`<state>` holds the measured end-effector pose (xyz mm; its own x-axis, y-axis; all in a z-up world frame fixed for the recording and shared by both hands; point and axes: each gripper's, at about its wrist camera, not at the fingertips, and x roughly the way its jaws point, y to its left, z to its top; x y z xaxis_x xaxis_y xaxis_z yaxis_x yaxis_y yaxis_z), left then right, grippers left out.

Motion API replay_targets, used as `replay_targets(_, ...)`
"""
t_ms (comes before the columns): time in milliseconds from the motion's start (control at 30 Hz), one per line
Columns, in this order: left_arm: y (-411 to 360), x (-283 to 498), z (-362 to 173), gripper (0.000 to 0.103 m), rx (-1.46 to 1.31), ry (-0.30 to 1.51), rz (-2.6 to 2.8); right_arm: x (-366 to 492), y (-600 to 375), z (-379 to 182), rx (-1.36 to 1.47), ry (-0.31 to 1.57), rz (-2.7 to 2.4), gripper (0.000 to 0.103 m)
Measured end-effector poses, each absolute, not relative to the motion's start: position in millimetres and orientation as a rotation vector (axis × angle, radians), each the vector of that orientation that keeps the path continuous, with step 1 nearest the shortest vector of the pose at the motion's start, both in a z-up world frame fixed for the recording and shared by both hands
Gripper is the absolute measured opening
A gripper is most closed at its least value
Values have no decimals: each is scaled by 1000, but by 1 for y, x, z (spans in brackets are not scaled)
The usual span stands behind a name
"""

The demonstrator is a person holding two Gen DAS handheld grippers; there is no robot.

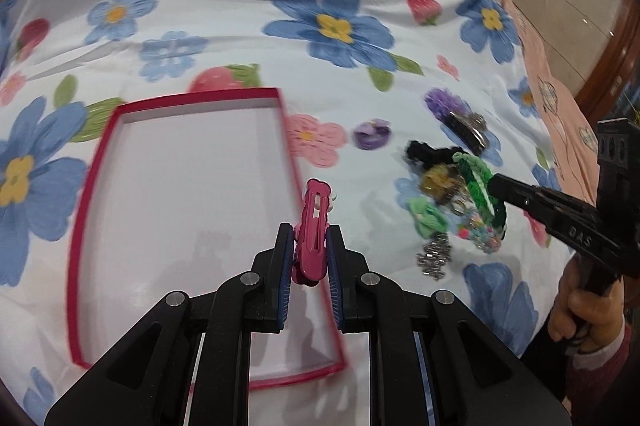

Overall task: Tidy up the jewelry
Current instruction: 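Carry the pink clip and green band into the red tray and release both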

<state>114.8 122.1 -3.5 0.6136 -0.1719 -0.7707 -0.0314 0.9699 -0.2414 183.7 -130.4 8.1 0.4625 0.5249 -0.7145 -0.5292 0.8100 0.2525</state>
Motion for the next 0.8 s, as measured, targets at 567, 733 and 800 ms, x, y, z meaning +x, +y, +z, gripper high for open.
replay_targets(567,209,115,-17,14,-315,904,64,196,10,-4,-44,892,862,9)
replay_targets(733,228,131,-26,14,-332,918,76,211,34,-13,-52,908,866,9)
replay_targets(800,236,142,-32,14,-338,931,81,219,46,-19,-65,917,862,9)
